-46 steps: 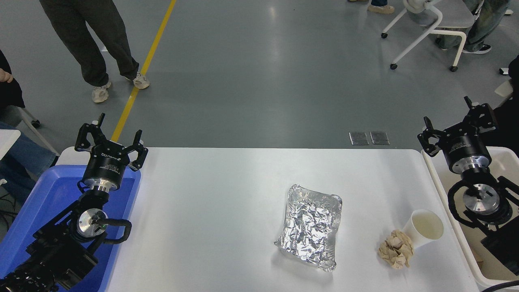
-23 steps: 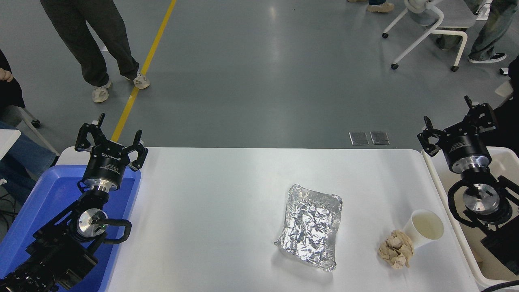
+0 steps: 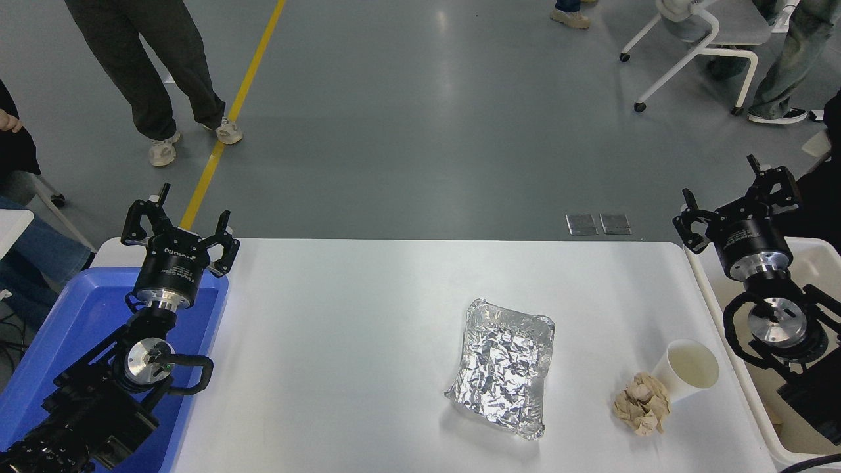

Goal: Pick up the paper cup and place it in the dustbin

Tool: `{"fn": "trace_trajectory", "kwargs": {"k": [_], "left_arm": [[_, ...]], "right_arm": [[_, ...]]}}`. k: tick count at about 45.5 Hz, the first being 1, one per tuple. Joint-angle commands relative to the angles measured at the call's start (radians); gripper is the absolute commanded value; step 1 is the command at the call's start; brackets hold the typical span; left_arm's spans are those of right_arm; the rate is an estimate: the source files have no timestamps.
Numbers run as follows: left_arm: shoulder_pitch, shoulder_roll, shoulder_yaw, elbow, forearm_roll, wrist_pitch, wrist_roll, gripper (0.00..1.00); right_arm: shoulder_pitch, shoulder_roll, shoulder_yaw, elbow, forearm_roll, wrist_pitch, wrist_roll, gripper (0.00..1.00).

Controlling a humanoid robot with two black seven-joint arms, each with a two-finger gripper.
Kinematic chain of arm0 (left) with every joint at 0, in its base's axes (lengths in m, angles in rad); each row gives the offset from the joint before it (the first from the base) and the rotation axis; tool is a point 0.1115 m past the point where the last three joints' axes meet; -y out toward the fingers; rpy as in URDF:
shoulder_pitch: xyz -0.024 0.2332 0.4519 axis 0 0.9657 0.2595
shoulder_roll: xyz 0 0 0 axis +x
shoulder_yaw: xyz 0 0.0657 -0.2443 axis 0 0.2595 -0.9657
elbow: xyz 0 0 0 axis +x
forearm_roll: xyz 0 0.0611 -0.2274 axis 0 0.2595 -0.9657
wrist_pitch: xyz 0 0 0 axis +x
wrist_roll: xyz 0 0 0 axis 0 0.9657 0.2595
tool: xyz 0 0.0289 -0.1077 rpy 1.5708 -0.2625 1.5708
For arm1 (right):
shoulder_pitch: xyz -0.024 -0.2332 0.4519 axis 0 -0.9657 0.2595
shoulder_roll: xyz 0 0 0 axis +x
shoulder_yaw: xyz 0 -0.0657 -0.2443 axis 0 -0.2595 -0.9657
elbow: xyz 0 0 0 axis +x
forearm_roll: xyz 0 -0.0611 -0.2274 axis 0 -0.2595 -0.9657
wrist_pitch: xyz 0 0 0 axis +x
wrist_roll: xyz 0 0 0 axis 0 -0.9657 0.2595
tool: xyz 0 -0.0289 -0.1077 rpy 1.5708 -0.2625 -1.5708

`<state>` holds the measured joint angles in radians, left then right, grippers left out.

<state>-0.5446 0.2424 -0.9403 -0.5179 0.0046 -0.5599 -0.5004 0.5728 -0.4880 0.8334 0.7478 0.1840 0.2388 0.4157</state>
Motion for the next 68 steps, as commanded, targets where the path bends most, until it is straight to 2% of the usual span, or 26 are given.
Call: {"fn": "trace_trajectory", "kwargs": {"k": [1, 7, 17, 25, 31, 37, 46, 55, 60, 68], "left_arm": [[0.000, 0.000, 0.000, -0.001, 0.000, 0.000, 0.000, 0.98], [0.000, 0.000, 0.000, -0.001, 0.000, 0.000, 0.000, 0.98], [0.000, 0.000, 0.000, 0.001, 0.000, 0.000, 0.000, 0.98], [0.000, 0.000, 0.000, 0.001, 0.000, -0.002, 0.000, 0.98], [0.000, 0.000, 0.000, -0.001, 0.000, 0.000, 0.000, 0.98], [0.000, 0.000, 0.000, -0.001, 0.000, 0.000, 0.000, 0.98], [0.000, 0.000, 0.000, -0.001, 0.000, -0.002, 0.000, 0.98], [0.000, 0.000, 0.002, -0.001, 0.000, -0.002, 0.000, 0.98], [0.000, 0.000, 0.002, -0.001, 0.000, -0.002, 0.000, 0.98], [0.000, 0.000, 0.002, -0.001, 0.000, 0.000, 0.000, 0.98]], "right_arm": [[0.061, -0.003, -0.063, -0.012, -0.006, -0.003, 0.000, 1.00], [0.105, -0.020, -0.114, -0.012, -0.004, -0.004, 0.000, 1.00], [0.258, -0.141, -0.331, -0.010, 0.000, -0.007, -0.003, 1.00], [0.467, -0.241, -0.647, 0.005, 0.012, -0.015, -0.011, 1.00], [0.706, -0.261, -1.027, 0.018, -0.006, -0.006, -0.014, 1.00], [0.944, -0.236, -1.436, 0.021, -0.006, 0.005, -0.014, 1.00], [1.160, -0.097, -1.897, 0.022, -0.006, 0.066, -0.012, 1.00], [1.263, -0.038, -2.106, 0.122, -0.006, 0.114, -0.011, 1.00], [1.343, -0.018, -2.214, 0.206, -0.004, 0.229, -0.011, 1.00], [1.431, 0.023, -2.383, 0.266, -0.003, 0.542, -0.011, 1.00]]}}
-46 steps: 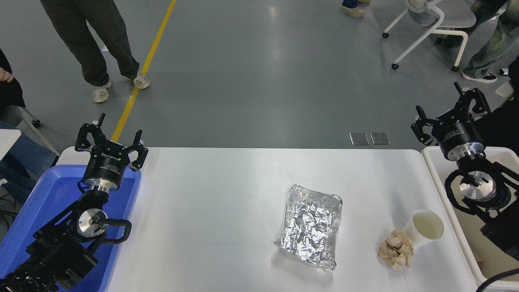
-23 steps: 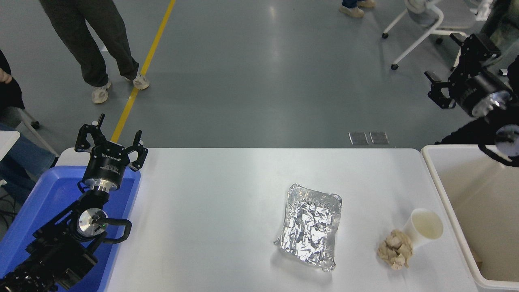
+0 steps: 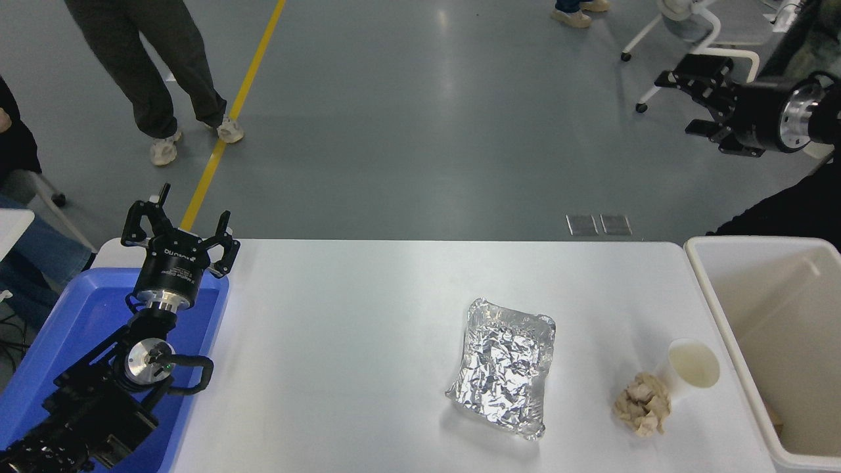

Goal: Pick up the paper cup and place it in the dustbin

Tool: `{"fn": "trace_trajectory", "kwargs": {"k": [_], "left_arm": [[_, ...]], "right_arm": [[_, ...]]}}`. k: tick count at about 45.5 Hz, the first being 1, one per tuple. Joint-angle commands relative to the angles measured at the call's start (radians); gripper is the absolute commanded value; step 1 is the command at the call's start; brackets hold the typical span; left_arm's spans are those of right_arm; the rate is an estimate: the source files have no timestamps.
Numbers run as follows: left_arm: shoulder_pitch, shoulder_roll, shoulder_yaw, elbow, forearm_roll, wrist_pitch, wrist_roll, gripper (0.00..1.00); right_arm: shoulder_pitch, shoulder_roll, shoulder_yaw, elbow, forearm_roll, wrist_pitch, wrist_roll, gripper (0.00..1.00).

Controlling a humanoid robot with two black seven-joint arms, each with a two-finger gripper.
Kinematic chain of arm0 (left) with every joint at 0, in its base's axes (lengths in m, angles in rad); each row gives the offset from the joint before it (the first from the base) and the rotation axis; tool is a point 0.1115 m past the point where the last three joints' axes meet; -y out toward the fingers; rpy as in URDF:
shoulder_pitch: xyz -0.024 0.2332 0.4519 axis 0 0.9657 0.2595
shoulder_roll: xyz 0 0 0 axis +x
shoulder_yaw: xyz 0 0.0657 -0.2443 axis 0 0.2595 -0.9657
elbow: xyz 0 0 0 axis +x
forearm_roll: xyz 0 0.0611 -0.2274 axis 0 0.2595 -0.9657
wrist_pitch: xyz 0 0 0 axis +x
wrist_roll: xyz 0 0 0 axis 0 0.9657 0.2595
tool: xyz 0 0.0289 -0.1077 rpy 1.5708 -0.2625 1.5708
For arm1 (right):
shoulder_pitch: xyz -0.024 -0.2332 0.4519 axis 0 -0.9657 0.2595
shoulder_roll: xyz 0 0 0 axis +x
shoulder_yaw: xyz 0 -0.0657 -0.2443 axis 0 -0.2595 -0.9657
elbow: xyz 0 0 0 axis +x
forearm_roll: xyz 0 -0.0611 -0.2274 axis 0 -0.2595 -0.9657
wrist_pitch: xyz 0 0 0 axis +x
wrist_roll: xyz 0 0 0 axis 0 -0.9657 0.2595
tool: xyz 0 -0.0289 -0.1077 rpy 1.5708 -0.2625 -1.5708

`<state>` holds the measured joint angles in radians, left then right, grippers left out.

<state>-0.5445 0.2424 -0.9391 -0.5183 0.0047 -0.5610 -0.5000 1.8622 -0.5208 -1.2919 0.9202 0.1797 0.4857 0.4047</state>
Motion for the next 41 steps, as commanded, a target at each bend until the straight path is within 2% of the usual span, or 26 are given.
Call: {"fn": "trace_trajectory", "kwargs": {"k": [1, 9, 14, 23, 33, 41], "left_arm": [[0.000, 0.000, 0.000, 0.000, 0.000, 0.001, 0.001, 0.98], [0.000, 0.000, 0.000, 0.000, 0.000, 0.000, 0.000, 0.98], [0.000, 0.000, 0.000, 0.001, 0.000, 0.000, 0.000, 0.98], [0.000, 0.000, 0.000, 0.001, 0.000, 0.000, 0.000, 0.98], [0.000, 0.000, -0.001, 0.001, 0.000, 0.001, 0.000, 0.98], [0.000, 0.000, -0.001, 0.000, 0.000, 0.001, 0.000, 0.98]], "right_arm": [[0.149, 0.057, -0.273, 0.098, 0.000, 0.300, 0.000, 1.00], [0.215, 0.062, -0.314, 0.109, -0.040, 0.300, -0.001, 1.00], [0.264, 0.067, -0.313, 0.153, -0.129, 0.300, -0.001, 1.00], [0.353, 0.088, -0.306, 0.376, -0.325, 0.300, -0.001, 1.00], [0.348, 0.179, -0.293, 0.431, -0.591, 0.300, -0.004, 1.00], [0.333, 0.205, -0.201, 0.402, -0.663, 0.300, -0.003, 1.00]]}}
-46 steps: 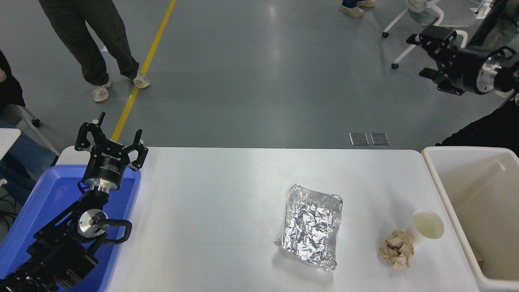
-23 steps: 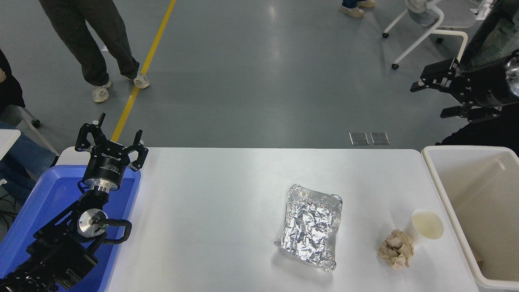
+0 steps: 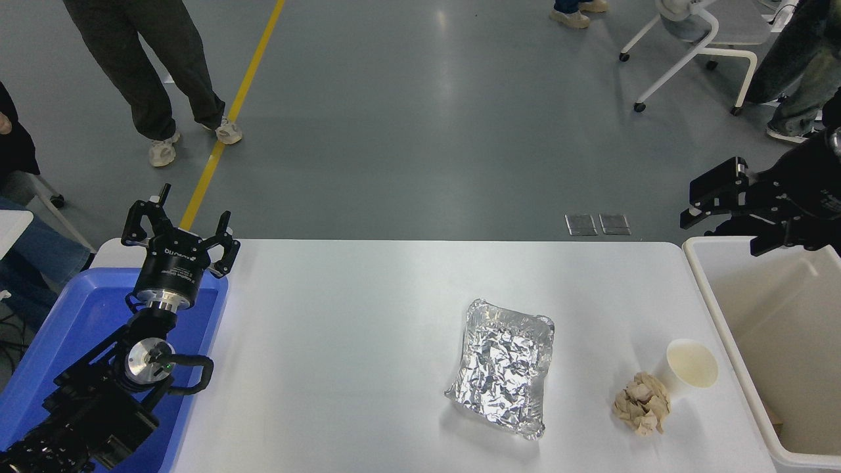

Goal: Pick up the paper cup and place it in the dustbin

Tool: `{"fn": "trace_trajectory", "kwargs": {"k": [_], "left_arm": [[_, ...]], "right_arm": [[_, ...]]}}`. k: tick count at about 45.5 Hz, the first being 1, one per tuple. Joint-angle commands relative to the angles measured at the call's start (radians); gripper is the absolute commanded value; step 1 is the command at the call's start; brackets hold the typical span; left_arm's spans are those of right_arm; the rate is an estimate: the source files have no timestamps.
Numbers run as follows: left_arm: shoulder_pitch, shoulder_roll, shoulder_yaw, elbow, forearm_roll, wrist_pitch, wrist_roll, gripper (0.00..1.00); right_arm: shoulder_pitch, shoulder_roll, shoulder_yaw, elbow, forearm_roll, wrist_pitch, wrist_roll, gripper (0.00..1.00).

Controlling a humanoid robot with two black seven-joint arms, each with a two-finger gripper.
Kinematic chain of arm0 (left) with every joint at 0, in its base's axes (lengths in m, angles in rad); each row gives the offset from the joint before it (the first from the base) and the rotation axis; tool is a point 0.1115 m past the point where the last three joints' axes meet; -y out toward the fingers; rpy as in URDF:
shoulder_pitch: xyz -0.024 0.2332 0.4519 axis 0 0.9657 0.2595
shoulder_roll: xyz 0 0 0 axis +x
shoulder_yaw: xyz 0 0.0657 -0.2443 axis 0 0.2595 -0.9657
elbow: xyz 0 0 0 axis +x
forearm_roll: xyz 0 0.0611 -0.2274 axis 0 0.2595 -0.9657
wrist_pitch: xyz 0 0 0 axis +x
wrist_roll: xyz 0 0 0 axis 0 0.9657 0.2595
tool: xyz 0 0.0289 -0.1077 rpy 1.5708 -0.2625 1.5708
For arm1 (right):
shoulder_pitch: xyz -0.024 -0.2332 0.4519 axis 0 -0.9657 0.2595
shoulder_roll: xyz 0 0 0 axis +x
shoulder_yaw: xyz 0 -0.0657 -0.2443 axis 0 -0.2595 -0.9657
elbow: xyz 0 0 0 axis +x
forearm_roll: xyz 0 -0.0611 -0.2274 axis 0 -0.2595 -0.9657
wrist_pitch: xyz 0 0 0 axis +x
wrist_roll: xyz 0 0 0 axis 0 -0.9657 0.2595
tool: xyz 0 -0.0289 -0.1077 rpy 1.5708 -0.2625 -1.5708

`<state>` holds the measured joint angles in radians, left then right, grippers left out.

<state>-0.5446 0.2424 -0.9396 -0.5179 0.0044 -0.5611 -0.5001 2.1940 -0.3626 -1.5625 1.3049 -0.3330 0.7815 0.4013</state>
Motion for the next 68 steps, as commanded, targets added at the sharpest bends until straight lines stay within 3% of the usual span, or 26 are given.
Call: {"fn": "trace_trajectory", "kwargs": {"k": [1, 37, 53, 68], "left_arm": [[0.000, 0.000, -0.001, -0.001, 0.000, 0.001, 0.000, 0.98], [0.002, 0.000, -0.001, -0.001, 0.000, 0.001, 0.000, 0.98], [0.002, 0.000, -0.001, -0.001, 0.000, 0.001, 0.000, 0.98], [0.002, 0.000, -0.001, -0.001, 0.000, 0.001, 0.000, 0.98]], "right_arm": [[-0.005, 0.048, 0.082, 0.016, -0.150, 0.004, 0.001, 1.00], [-0.175, 0.036, 0.099, -0.042, -0.133, 0.004, 0.001, 1.00], [-0.488, -0.021, 0.088, -0.251, -0.132, -0.234, 0.002, 1.00], [-0.706, -0.049, 0.148, -0.381, -0.130, -0.306, 0.005, 1.00]]}}
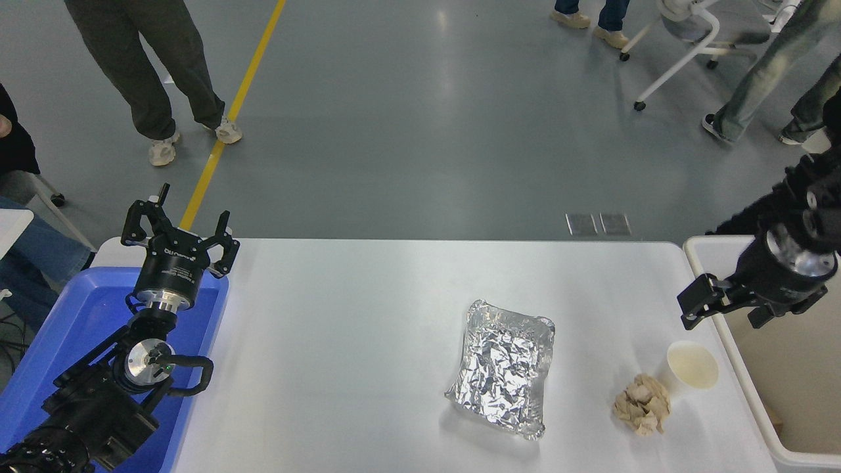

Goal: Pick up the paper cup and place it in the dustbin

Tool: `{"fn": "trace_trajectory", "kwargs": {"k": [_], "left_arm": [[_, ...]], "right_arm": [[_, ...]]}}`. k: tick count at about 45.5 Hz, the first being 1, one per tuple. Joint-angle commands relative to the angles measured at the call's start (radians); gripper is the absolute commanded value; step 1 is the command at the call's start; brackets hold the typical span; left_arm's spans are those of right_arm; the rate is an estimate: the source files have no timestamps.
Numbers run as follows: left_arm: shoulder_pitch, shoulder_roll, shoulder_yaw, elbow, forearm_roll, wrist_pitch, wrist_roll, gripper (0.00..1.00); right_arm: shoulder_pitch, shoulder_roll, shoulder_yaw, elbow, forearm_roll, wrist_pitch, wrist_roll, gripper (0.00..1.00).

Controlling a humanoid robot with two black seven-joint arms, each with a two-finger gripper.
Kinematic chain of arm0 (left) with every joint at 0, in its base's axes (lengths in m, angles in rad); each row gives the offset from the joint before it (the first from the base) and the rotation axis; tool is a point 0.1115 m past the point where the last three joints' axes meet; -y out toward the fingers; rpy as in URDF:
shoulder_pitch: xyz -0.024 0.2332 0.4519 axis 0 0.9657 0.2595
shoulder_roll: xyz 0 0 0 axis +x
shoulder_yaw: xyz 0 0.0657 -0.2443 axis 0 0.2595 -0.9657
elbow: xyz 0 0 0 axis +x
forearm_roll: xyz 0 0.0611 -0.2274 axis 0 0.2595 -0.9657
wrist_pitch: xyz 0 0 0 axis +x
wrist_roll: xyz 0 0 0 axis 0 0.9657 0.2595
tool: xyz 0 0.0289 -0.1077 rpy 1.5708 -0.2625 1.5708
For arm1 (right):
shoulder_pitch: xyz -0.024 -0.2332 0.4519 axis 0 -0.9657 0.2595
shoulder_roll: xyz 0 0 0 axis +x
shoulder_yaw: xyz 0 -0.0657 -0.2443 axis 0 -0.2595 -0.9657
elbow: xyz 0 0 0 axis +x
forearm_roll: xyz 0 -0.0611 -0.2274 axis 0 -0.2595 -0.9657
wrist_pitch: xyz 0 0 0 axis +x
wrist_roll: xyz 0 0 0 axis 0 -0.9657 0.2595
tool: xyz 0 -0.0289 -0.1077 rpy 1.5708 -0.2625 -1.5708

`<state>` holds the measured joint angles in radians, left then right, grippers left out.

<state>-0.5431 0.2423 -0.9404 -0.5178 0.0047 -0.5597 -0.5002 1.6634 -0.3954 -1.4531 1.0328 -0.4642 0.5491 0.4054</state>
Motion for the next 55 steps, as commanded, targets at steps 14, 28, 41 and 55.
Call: {"fn": "trace_trajectory", "kwargs": {"k": [14, 28, 41, 55], "left_arm": [[0.000, 0.000, 0.000, -0.001, 0.000, 0.000, 0.000, 0.98], [0.000, 0.000, 0.000, -0.001, 0.000, 0.000, 0.000, 0.98], [0.000, 0.000, 0.000, -0.001, 0.000, 0.000, 0.000, 0.98], [-0.001, 0.000, 0.000, -0.001, 0.000, 0.000, 0.000, 0.98]], "right_arm": [[-0.321, -0.016, 0.118, -0.224, 0.002, -0.087, 0.000, 1.00], [-0.386, -0.017, 0.125, -0.292, 0.002, -0.119, 0.001, 1.00], [-0.426, -0.019, 0.117, -0.296, 0.002, -0.213, 0.006, 0.45], [-0.396, -0.025, 0.112, -0.283, 0.004, -0.250, 0.044, 0.00]]}}
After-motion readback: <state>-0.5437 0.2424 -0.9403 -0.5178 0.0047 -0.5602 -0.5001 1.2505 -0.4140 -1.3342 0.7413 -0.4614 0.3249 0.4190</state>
